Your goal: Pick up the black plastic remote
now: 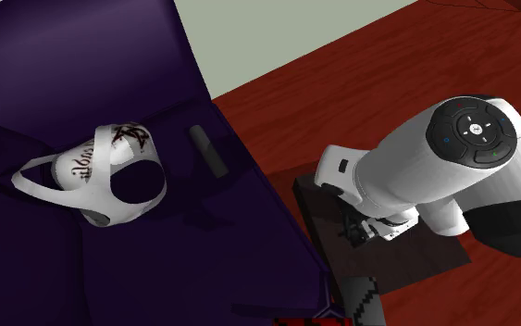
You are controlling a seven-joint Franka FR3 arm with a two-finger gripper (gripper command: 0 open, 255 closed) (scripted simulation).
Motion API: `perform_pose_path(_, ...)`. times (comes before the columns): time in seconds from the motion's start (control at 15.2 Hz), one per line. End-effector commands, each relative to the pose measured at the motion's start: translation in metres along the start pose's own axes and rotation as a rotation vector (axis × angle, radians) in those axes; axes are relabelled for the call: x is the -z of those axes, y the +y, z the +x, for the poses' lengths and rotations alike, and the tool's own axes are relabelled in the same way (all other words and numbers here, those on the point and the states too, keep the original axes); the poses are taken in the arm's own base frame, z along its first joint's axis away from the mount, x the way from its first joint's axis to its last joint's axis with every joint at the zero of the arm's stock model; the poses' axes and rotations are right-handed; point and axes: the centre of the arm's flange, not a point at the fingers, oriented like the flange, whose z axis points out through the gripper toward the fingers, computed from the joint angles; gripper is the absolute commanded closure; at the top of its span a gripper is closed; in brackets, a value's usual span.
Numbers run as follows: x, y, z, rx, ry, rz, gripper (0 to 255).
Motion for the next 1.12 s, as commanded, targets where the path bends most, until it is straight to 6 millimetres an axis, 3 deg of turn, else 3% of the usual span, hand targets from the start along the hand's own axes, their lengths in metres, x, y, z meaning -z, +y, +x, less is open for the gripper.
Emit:
perform_pose_path(0.0,0.000,0.000,0.000,0.000,0.000,0.000,0)
perform_pose_path(0.53,-0.043,0.040,0.084,-0.333,0.013,-0.038,0)
perform_pose_path(1.06,-0.082,0.106,0.150,-0.666,0.026,-0.076,0)
